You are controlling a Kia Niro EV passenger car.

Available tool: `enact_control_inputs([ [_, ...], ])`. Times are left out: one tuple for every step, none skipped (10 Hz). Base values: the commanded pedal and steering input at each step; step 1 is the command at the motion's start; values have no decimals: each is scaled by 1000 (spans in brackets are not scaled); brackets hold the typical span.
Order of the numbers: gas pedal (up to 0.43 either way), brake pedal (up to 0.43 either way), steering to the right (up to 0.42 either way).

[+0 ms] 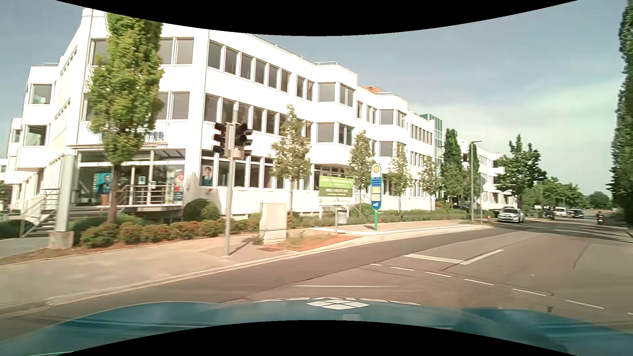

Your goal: Follow the waypoints while adhering to traffic rules and regulations

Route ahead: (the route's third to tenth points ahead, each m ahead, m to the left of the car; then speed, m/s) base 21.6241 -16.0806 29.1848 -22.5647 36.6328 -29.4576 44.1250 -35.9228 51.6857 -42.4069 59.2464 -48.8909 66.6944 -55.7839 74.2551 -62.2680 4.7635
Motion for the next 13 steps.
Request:
enact_control_inputs([
  [287,0,575],
  [287,0,561],
  [287,0,551],
  [287,0,540],
  [287,0,519],
  [311,0,477],
  [319,0,424],
  [319,0,365],
  [319,0,294],
  [319,0,242],
  [339,0,213],
  [350,0,185],
  [370,0,152],
])
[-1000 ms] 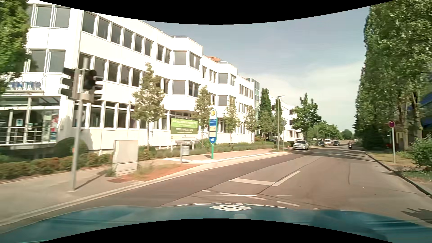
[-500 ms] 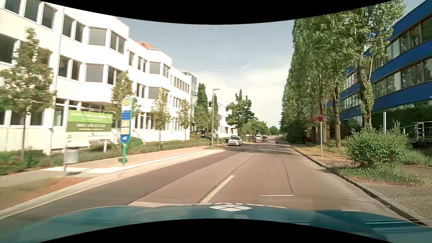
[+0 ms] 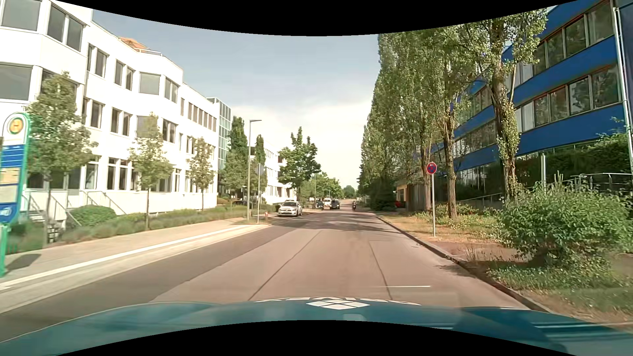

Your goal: Follow the waypoints while adhering to traffic rules and regulations

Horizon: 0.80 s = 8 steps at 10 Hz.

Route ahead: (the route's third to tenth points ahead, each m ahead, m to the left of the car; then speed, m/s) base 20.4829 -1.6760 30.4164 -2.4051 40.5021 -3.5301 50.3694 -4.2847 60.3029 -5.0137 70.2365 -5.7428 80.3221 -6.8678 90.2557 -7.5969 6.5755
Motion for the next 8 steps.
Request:
enact_control_inputs([
  [370,0,125],
  [370,0,101],
  [370,0,88],
  [370,0,87],
  [390,0,85],
  [390,0,69],
  [390,0,38],
  [429,0,16],
])
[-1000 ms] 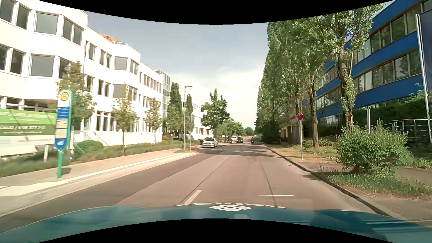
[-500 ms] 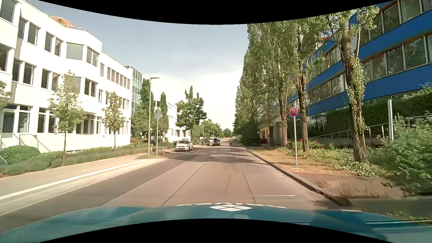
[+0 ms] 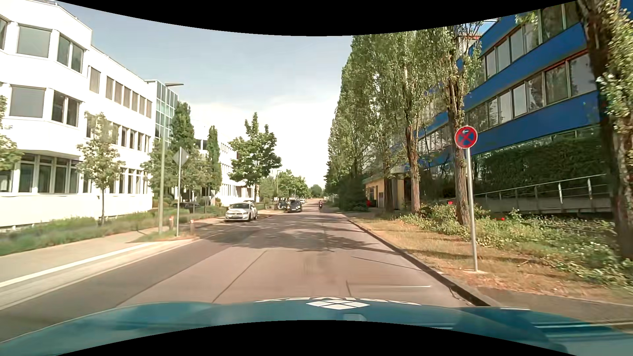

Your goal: Follow the waypoints while adhering to traffic rules and regulations

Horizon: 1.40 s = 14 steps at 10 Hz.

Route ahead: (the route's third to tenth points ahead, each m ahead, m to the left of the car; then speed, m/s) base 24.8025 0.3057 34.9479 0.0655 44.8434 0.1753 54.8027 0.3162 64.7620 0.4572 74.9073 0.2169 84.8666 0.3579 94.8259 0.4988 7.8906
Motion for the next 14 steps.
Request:
enact_control_inputs([
  [441,0,11],
  [441,0,10],
  [441,0,5],
  [441,0,-4],
  [441,0,-7],
  [441,0,-8],
  [441,0,-8],
  [441,0,-8],
  [441,0,-7],
  [441,0,-9],
  [441,0,-10],
  [429,0,-10],
  [429,0,-12],
  [429,0,-12],
])
